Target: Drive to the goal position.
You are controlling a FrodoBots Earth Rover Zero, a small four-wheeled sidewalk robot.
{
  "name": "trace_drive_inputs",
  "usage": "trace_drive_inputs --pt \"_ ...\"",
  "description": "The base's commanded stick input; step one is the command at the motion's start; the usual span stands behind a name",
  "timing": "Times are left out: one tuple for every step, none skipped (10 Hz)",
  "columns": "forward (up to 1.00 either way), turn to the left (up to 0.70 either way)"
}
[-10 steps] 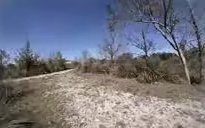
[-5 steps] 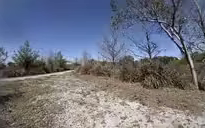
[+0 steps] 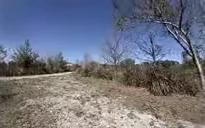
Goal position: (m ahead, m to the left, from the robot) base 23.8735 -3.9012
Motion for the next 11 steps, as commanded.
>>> trace_drive_inputs --pt "0.00 0.70" --pt "0.00 0.70" --pt "0.06 0.67" --pt "0.27 0.57" --pt "0.48 0.46" --pt "0.69 0.35" --pt "0.70 0.35" --pt "0.70 0.35" --pt "0.70 0.35" --pt "0.70 0.35" --pt "0.70 0.35"
